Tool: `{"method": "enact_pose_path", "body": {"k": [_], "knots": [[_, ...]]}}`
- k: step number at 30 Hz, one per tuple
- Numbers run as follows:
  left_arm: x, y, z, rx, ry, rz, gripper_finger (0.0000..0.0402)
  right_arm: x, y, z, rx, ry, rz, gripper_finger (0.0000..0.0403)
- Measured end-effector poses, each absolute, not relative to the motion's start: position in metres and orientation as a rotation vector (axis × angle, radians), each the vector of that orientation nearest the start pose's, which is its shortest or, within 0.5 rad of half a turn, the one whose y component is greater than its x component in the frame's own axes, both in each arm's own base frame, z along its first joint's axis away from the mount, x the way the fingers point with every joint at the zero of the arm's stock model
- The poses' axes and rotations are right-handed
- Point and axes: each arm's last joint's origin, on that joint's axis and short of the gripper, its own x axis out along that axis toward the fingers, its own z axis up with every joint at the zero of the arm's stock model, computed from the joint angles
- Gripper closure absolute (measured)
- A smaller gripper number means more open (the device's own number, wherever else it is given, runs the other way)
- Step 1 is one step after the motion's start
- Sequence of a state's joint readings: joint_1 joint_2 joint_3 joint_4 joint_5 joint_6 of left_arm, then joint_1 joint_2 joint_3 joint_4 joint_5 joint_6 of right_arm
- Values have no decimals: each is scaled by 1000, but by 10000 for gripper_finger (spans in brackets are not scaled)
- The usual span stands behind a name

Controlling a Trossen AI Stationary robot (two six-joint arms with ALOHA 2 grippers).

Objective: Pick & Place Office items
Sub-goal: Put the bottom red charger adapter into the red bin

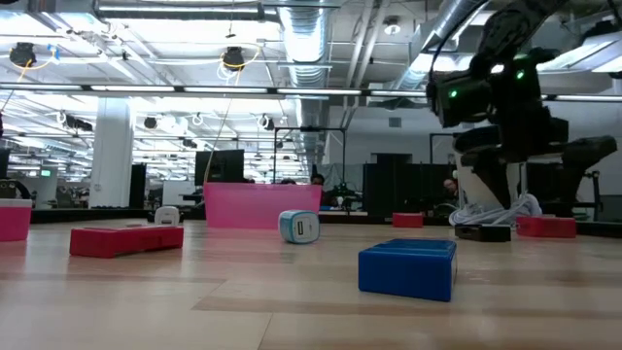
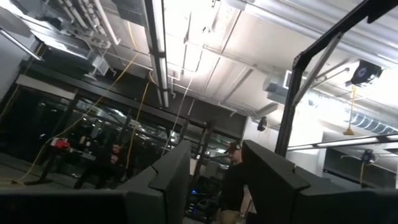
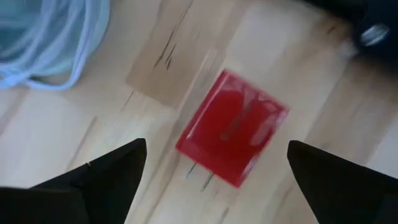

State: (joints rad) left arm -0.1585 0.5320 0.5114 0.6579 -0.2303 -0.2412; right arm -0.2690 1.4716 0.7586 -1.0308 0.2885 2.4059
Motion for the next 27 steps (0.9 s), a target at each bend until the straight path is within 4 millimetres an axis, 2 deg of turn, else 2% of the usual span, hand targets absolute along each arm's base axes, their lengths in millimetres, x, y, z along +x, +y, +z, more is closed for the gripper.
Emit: {"method": "enact_pose_path", "body": {"k": [11,17,23,27], "knots": [[115,-12,349,-376,-630,-37,259,199,-62,135,-1979,-495,2911,7],[115,-12,349,-380,-630,-40,259,198,-57,137,-1957,-583,2980,3],[116,-12,349,-380,-627,-40,259,201,-44,143,-2007,-716,3103,3],[116,-12,349,-380,-625,-39,259,201,-36,141,-1966,-741,3145,3]]}}
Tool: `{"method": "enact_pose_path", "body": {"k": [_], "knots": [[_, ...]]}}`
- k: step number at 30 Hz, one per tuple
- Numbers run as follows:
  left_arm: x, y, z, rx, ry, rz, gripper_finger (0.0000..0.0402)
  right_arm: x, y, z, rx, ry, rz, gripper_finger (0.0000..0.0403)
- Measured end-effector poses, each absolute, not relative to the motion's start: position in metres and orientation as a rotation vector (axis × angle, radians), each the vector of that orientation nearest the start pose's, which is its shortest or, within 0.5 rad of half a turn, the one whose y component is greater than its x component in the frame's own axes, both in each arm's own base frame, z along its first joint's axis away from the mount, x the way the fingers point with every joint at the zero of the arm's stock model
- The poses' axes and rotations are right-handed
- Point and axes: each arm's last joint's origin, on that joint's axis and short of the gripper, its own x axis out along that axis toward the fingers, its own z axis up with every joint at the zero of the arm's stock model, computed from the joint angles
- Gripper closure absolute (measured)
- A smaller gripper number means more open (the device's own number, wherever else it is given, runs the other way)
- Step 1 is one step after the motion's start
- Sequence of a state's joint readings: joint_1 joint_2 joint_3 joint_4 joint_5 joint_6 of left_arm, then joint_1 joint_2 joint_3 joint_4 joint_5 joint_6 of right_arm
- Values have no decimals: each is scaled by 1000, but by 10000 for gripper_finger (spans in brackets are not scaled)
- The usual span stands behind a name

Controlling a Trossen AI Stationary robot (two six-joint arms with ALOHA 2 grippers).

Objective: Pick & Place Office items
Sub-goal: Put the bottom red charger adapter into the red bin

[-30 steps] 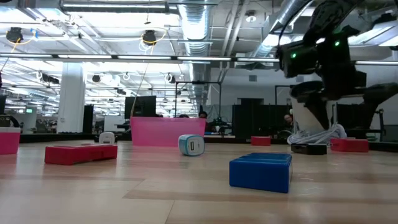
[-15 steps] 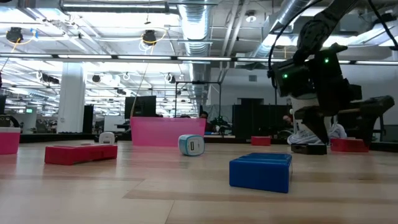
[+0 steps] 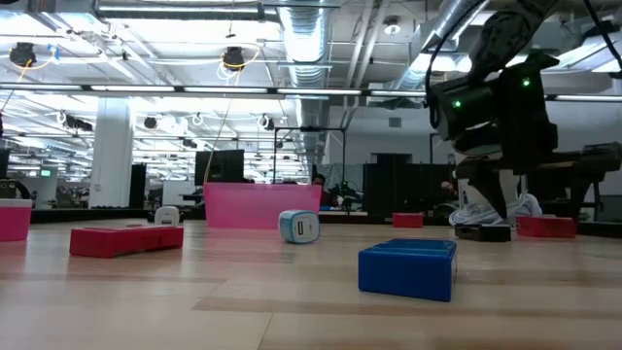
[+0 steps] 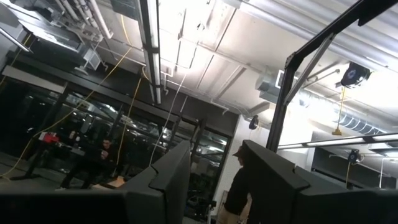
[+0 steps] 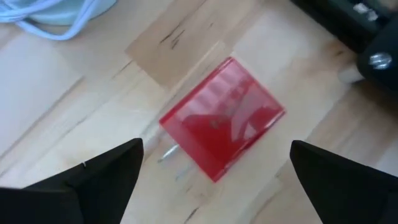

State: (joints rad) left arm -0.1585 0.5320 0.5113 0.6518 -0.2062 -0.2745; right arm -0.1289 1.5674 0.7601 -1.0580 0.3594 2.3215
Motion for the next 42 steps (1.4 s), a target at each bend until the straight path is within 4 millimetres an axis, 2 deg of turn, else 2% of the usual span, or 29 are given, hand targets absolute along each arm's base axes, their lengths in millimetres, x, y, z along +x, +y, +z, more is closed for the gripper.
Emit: {"method": "enact_pose_path", "body": {"k": [5,12,18,27,35,42], "knots": [[116,-13,349,-381,-624,-40,259,198,-42,137,1300,487,-2177,3],[116,-12,349,-402,-624,-46,259,195,-59,137,1371,413,-2235,3],[116,-13,349,-419,-622,-76,259,192,-65,137,1373,397,-2267,3],[116,-14,349,-415,-621,-93,259,187,-56,124,1422,442,-2246,3],[116,-14,349,-422,-621,-96,259,191,-48,126,1314,471,-2155,3],[116,-14,349,-423,-621,-96,259,189,-46,124,1316,472,-2160,3]]}}
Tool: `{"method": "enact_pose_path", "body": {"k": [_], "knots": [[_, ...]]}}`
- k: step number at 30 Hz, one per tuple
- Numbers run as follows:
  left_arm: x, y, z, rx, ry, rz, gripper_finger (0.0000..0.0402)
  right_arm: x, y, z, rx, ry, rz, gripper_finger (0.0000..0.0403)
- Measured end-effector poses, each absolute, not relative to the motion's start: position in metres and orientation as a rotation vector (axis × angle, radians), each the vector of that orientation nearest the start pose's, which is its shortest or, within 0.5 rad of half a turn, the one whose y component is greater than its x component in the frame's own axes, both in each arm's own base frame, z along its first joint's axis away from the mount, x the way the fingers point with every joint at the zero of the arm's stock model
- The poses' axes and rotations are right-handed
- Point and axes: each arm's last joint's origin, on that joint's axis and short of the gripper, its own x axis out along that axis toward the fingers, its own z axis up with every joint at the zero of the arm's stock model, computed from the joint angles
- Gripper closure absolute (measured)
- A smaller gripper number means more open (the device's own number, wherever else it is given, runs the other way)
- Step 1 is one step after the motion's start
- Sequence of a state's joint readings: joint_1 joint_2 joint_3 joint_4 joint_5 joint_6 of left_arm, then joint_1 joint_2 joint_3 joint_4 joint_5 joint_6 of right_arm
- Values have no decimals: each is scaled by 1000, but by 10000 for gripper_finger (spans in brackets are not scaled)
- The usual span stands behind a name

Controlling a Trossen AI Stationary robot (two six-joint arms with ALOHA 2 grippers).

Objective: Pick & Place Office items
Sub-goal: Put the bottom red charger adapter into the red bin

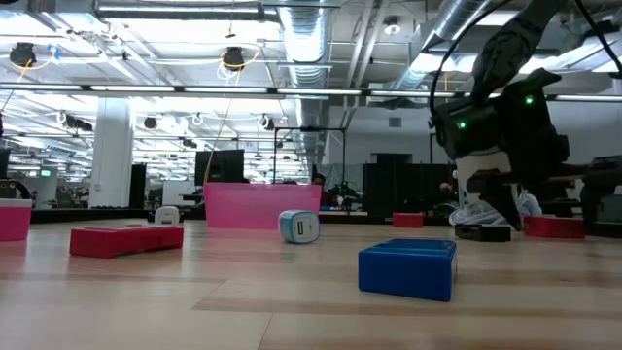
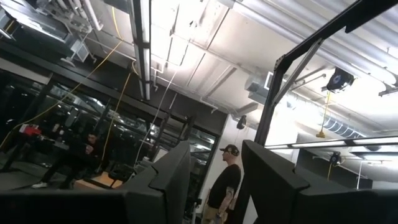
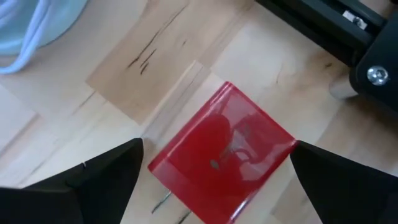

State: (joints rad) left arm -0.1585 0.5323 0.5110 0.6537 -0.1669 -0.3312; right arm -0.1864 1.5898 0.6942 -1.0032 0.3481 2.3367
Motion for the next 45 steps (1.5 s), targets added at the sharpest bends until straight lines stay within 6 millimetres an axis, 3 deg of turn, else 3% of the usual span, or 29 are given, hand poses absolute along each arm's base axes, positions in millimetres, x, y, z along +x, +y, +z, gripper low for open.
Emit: {"method": "enact_pose_path", "body": {"k": [13,30,45], "knots": [[116,-14,349,-433,-622,-99,259,188,-45,118,1349,450,-2134,8],[116,-14,349,-428,-620,-113,259,189,-45,118,1352,452,-2123,103],[116,-14,349,-429,-621,-112,259,192,-30,117,1300,533,-2049,117]]}}
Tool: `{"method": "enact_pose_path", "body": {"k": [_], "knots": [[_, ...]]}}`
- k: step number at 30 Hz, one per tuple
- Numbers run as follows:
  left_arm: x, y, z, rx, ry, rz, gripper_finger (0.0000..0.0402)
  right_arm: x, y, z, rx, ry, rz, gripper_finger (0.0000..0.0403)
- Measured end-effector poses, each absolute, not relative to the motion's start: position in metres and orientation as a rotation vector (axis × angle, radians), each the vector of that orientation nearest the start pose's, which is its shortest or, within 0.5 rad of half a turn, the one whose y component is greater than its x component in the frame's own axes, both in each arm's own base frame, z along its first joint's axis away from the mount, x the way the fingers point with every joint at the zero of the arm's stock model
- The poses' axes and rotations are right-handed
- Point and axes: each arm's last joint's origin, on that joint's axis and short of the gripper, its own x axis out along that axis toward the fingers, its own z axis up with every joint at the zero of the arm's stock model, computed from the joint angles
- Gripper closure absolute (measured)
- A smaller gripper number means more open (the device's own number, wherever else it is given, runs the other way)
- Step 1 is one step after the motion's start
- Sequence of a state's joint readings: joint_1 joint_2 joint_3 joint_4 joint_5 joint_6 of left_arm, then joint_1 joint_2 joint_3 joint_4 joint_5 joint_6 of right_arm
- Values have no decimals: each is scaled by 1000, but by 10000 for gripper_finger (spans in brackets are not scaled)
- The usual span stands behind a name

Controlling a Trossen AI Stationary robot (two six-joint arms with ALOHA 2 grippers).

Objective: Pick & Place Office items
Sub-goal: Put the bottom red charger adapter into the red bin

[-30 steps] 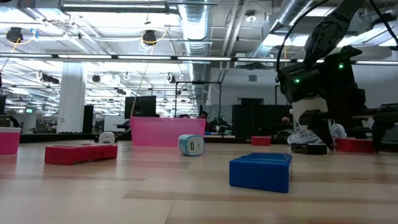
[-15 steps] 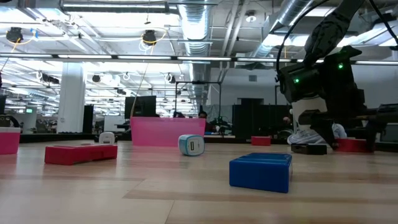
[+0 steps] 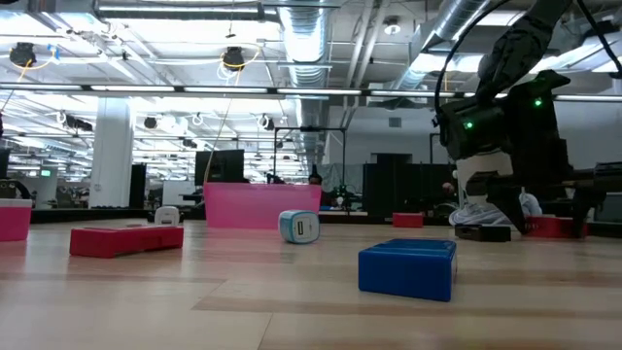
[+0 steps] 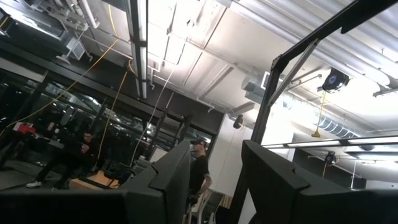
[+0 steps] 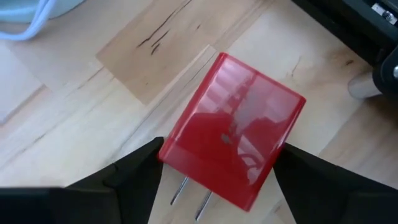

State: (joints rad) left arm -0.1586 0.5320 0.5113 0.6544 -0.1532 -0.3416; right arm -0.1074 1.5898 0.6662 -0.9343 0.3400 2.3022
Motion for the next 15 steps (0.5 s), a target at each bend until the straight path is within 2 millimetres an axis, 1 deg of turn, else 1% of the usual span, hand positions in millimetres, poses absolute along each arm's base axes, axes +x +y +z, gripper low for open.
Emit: {"method": "enact_pose_path", "body": {"k": [5,12,15], "knots": [[116,-14,349,-429,-621,-112,259,196,-19,118,1288,580,-1985,117],[116,-14,349,-430,-621,-109,259,212,7,126,1322,673,-1818,117],[116,-14,349,-430,-621,-109,259,212,14,127,1311,690,-1791,117]]}}
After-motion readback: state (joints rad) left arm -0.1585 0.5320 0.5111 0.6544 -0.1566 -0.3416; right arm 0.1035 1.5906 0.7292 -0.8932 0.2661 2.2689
